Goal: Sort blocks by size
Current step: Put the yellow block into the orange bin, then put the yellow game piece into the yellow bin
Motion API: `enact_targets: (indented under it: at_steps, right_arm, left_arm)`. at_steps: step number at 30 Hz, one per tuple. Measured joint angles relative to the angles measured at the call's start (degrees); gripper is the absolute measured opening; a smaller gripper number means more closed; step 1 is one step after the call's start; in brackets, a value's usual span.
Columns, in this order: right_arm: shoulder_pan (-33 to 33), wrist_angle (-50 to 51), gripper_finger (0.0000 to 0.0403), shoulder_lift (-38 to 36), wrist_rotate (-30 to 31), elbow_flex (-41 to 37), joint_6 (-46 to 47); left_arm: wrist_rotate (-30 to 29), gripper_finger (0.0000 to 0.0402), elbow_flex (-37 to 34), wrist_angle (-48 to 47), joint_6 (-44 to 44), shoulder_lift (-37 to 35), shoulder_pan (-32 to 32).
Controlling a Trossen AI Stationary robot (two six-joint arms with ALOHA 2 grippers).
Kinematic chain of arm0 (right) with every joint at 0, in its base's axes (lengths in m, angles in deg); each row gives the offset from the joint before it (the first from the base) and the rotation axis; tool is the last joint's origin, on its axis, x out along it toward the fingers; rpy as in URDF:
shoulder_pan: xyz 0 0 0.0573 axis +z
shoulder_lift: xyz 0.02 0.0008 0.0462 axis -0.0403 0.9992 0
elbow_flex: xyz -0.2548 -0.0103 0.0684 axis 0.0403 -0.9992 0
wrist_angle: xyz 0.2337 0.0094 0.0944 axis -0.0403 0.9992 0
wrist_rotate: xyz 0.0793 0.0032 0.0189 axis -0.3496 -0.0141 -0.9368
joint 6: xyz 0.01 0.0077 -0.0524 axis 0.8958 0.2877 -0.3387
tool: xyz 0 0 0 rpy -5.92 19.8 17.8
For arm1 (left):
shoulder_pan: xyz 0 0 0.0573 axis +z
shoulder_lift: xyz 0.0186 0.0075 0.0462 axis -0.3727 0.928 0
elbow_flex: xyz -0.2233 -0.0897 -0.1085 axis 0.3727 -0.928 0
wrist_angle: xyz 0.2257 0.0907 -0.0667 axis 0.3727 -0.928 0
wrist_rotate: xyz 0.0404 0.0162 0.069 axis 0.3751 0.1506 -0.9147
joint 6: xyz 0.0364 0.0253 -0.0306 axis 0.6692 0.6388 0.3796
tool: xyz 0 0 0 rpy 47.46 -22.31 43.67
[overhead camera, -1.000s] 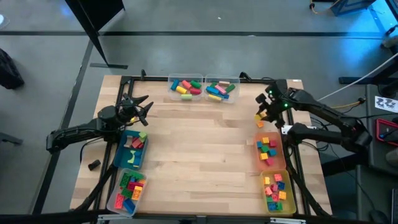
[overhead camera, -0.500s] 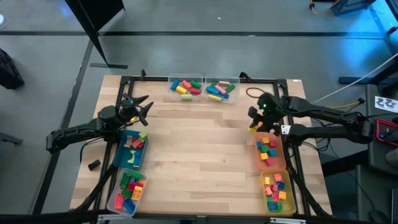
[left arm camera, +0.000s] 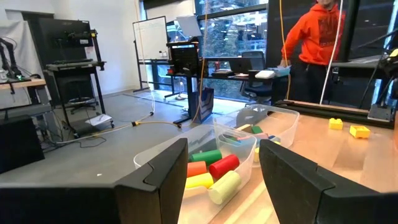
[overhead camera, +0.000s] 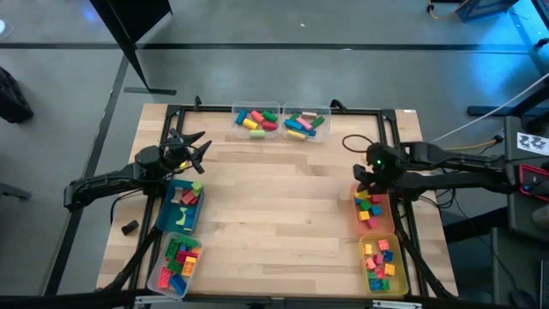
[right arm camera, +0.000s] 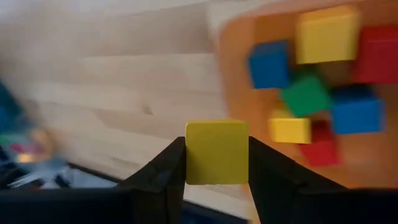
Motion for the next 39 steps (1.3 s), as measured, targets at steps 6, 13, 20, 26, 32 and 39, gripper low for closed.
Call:
enact_targets:
  at_steps: [6,13,20,26,32,39]
  right_arm:
    - [3.19,6.97,0.0146,-2.49,4.95,0.02,2.66]
    - [6.09,7.32,0.0146,-2.29,10.2,0.02,-0.44]
    - [6.36,7.3,0.016,-0.16,12.3,0.02,-1.86]
    - [6.36,7.27,0.0212,2.4,12.74,0.02,-2.65]
    - [6.34,5.62,0.022,3.35,14.34,-0.02,-3.04]
    - [6.32,6.65,0.022,3.32,21.86,-0.02,0.62]
  left_arm:
    - [0.0,0.0184,0.01,0.01,0.0,-0.01,-0.02]
    - [0.0,0.0184,0.0,0.01,0.0,0.0,0.0]
    - [0.0,0.0184,0.01,0.0,0.0,0.0,0.0]
    - [0.0,0.0184,0.01,0.0,0.0,0.01,-0.01]
    - [0.0,0.0184,0.0,-0.01,0.0,0.0,-0.01]
    - [0.0,0.0184,0.0,0.01,0.0,0.0,-0.02]
